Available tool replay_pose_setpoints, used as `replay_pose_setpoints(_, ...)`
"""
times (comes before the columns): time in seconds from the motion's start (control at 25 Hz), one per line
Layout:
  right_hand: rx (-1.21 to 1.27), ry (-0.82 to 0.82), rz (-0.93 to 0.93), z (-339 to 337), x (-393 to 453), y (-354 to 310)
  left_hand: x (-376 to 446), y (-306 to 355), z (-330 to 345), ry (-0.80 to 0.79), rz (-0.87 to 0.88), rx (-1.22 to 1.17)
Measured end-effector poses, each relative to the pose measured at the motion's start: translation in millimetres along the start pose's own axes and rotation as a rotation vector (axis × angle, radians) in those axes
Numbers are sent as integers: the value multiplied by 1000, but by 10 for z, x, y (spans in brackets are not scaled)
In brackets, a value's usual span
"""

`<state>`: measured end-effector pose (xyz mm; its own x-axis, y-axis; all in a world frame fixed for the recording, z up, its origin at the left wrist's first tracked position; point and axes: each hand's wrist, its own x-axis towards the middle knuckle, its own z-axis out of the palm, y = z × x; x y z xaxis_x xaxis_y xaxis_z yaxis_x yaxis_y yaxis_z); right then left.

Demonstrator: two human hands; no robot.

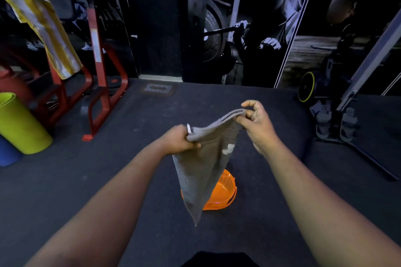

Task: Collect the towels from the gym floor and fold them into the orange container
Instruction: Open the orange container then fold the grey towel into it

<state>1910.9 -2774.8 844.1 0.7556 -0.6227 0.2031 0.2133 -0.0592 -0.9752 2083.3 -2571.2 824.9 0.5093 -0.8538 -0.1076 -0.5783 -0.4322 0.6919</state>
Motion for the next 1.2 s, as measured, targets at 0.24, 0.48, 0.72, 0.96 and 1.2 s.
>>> replay_pose_setpoints(0.24,-258,-416,152,91,-343,402,-64,534,-293,40,46,-1017)
replay_pose_setpoints(0.48,17,-28,273,333,-194,247,-211,61,157,16,-55,-1294)
replay_pose_setpoints(0.72,1,-25,666,431,-102,90,-470,20,907,-89,-117,-1200)
replay_pose_setpoints(0.96,-283,-104,706,287,-79,-100,-376,-71,453,455,-104,-1313)
replay_pose_setpoints(1.2,236,-123,592,330,-121,-150,-547,-292,820,-72,-114,-944)
